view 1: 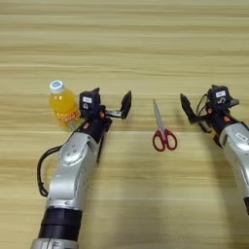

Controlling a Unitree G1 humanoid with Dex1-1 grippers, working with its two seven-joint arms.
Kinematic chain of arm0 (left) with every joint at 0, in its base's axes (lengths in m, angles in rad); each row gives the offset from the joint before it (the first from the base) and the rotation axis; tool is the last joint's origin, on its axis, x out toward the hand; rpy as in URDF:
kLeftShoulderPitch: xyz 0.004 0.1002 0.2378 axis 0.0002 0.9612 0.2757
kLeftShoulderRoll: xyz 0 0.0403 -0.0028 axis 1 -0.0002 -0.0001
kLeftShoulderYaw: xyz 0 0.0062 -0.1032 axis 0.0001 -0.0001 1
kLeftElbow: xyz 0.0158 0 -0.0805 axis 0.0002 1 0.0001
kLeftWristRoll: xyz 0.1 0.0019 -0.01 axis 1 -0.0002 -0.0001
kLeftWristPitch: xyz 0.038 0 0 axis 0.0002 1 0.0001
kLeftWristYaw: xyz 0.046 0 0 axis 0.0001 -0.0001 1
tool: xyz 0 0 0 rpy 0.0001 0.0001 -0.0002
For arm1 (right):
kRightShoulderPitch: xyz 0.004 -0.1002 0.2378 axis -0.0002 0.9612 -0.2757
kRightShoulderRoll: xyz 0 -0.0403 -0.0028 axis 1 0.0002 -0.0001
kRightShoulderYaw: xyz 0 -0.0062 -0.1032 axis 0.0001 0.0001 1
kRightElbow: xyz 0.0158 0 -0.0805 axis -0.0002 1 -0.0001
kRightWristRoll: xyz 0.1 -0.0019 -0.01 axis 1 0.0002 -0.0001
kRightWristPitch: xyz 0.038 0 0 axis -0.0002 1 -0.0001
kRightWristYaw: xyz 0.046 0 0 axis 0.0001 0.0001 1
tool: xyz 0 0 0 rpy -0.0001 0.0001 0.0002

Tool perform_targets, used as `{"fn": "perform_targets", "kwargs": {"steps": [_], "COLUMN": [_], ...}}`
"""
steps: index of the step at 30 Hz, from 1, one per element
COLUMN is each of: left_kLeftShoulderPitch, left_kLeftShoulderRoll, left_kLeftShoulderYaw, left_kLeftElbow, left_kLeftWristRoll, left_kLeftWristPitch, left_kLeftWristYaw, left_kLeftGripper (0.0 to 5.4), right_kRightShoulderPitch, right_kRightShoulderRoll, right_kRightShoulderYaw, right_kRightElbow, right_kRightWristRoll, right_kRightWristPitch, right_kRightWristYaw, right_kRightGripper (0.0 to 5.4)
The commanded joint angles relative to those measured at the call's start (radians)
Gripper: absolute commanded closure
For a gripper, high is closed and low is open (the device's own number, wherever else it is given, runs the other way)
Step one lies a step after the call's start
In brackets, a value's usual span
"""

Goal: Move the objects on the table

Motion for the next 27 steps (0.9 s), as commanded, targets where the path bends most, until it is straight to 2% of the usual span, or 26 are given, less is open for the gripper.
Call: {"fn": "perform_targets", "kwargs": {"steps": [1,3,7,11,13,16,18,22,24,27], "left_kLeftShoulderPitch": [0.022,0.029,0.029,0.031,0.024,0.009,-0.002,-0.022,-0.032,-0.046], "left_kLeftShoulderRoll": [-0.009,-0.012,0.0,0.004,0.013,0.045,0.061,0.092,0.11,0.128], "left_kLeftShoulderYaw": [-0.028,-0.033,-0.022,-0.02,0.004,0.048,0.08,0.132,0.157,0.188], "left_kLeftElbow": [-0.079,-0.114,-0.142,-0.21,-0.228,-0.213,-0.197,-0.154,-0.109,-0.048], "left_kLeftWristRoll": [0.001,0.001,0.048,0.07,0.085,0.148,0.165,0.178,0.204,0.195], "left_kLeftWristPitch": [-0.078,-0.102,-0.148,-0.154,-0.15,-0.154,-0.154,-0.151,-0.148,-0.141], "left_kLeftWristYaw": [-0.017,-0.009,0.034,0.075,0.105,0.164,0.195,0.237,0.273,0.286], "left_kLeftGripper": [0.02,0.02,0.02,0.02,0.02,0.02,0.02,0.02,0.02,0.02], "right_kRightShoulderPitch": [-0.014,-0.014,-0.013,-0.01,-0.01,-0.009,-0.009,-0.011,-0.013,-0.015], "right_kRightShoulderRoll": [-0.002,-0.001,0.0,0.001,0.002,0.001,0.002,0.003,0.003,0.004], "right_kRightShoulderYaw": [0.003,0.004,0.006,0.008,0.009,0.01,0.011,0.013,0.014,0.015], "right_kRightElbow": [0.007,0.008,0.008,0.005,0.004,0.004,0.004,0.008,0.011,0.014], "right_kRightWristRoll": [-0.001,-0.002,-0.006,-0.007,-0.008,-0.008,-0.008,-0.008,-0.008,-0.009], "right_kRightWristPitch": [-0.006,-0.006,-0.007,-0.006,-0.005,-0.005,-0.006,-0.008,-0.009,-0.01], "right_kRightWristYaw": [0.006,0.007,0.008,0.007,0.007,0.007,0.006,0.006,0.006,0.005], "right_kRightGripper": [0.0,0.0,0.0,0.0,0.0,0.0,0.0,0.0,0.0,0.0]}}
